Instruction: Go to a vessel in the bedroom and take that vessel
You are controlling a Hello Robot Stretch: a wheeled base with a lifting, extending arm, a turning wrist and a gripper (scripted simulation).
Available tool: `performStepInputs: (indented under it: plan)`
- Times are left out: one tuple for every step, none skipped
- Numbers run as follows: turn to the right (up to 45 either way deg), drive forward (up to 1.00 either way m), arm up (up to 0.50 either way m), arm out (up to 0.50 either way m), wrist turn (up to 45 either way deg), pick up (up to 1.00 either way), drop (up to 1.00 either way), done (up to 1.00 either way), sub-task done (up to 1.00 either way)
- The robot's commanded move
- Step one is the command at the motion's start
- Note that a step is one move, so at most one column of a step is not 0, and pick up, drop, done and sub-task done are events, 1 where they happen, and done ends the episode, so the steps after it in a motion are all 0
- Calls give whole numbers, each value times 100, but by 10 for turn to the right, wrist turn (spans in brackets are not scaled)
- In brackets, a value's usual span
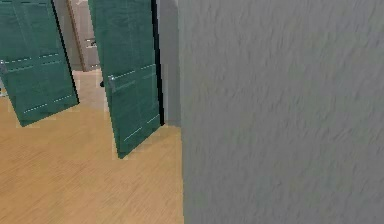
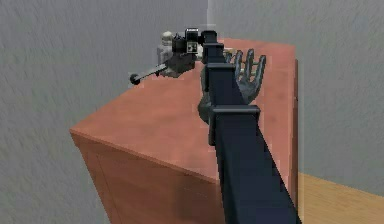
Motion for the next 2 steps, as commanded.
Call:
performStepInputs:
  plan:
    - [0, 0, 0, 0, 210, 0, 0, 0, 0]
    - [0, 0, 0, 0, 0, 100, 0, 0, 0]
